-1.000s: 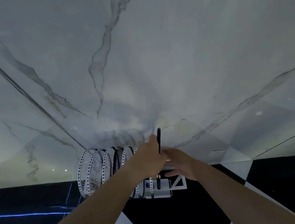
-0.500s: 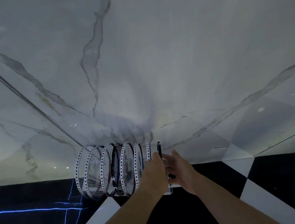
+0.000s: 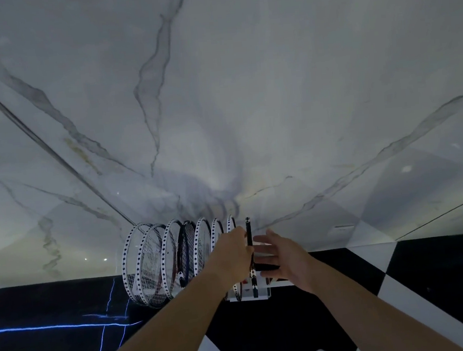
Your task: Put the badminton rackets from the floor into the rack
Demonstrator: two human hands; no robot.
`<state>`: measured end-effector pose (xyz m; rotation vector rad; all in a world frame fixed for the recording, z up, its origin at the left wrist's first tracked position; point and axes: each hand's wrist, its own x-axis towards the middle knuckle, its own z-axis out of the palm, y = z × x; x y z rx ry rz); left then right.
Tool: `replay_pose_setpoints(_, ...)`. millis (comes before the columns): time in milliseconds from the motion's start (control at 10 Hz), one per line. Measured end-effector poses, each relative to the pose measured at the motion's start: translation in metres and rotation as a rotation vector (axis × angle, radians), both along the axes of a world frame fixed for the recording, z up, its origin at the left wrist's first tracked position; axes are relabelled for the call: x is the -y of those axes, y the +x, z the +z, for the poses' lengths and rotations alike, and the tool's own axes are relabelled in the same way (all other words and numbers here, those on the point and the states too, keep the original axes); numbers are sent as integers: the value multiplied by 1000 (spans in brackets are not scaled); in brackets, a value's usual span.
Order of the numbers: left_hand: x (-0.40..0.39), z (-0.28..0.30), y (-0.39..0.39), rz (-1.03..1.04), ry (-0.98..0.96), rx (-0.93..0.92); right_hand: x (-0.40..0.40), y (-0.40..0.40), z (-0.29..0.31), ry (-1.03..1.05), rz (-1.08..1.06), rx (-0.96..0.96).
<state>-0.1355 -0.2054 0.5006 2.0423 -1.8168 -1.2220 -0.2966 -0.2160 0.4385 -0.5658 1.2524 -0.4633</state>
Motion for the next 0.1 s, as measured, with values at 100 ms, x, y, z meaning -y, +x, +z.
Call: replay_pose_setpoints(100,-5,2,5,18,-42,-12,-8,-5,9,-43,26,-4)
